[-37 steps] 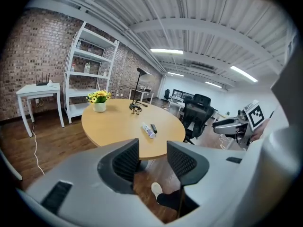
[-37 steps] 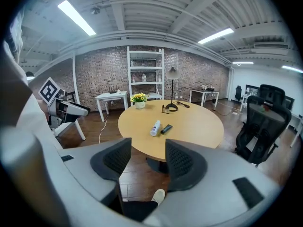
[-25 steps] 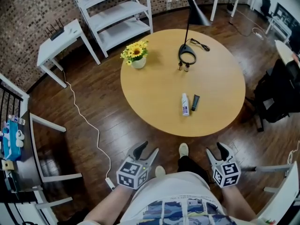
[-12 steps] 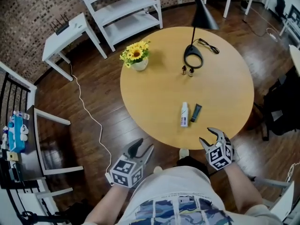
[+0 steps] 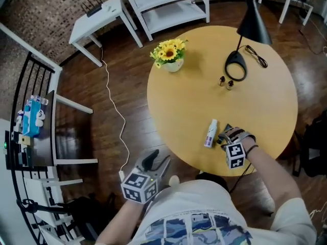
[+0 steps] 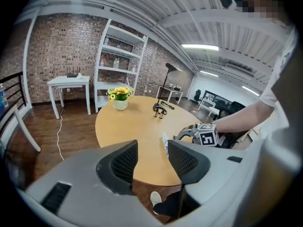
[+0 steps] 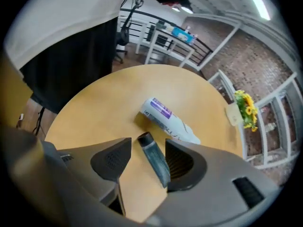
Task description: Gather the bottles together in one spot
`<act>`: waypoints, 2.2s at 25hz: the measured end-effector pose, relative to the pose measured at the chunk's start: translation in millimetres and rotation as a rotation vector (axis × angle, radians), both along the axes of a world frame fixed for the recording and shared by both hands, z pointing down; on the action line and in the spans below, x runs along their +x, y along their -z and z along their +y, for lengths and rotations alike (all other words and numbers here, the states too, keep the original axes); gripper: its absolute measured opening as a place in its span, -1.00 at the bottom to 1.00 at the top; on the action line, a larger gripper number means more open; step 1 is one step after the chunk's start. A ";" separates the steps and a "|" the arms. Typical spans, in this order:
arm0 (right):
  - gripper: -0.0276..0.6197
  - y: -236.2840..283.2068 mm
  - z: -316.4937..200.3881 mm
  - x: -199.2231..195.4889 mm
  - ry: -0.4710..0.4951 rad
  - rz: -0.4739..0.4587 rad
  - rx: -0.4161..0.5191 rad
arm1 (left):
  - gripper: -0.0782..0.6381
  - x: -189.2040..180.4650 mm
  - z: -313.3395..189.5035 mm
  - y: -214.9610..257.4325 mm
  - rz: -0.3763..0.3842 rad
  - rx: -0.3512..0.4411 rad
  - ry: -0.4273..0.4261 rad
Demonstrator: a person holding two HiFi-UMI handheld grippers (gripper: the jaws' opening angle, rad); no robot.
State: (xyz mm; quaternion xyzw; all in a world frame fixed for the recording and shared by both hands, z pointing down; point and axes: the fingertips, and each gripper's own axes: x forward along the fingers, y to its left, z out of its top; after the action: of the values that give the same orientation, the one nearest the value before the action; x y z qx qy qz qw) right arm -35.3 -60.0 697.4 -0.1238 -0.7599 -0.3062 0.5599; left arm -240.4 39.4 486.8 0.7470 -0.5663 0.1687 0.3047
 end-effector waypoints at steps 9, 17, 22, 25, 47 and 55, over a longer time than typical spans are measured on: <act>-0.40 -1.3 -16.8 18.2 -0.194 -0.069 -0.337 | -0.29 16.8 -8.8 -3.3 -0.002 -0.037 0.024; -0.54 110.3 -70.1 53.6 -0.934 -0.830 -0.667 | -0.29 101.2 -64.7 -12.6 0.194 -0.075 -0.206; -0.54 159.2 -91.0 107.4 -1.262 -1.292 -0.974 | -0.29 198.5 -96.7 -33.8 0.219 -0.114 -0.496; -0.54 197.5 -90.4 135.0 -1.333 -1.569 -1.160 | -0.27 252.3 -102.3 -35.7 0.297 -0.125 -0.626; -0.54 273.1 -50.6 215.5 -1.113 -2.017 -1.181 | -0.53 338.0 -132.5 39.8 1.149 -0.286 -0.553; -0.46 255.5 -41.6 216.8 -1.064 -1.816 -0.986 | -0.66 340.7 -150.4 47.1 0.678 -0.084 -0.806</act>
State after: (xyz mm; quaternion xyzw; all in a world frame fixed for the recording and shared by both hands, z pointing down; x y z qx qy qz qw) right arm 181.5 -101.5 441.9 0.2715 -0.8747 0.3206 -0.2418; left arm 100.3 -111.1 439.7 0.9052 -0.0964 0.0440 0.4115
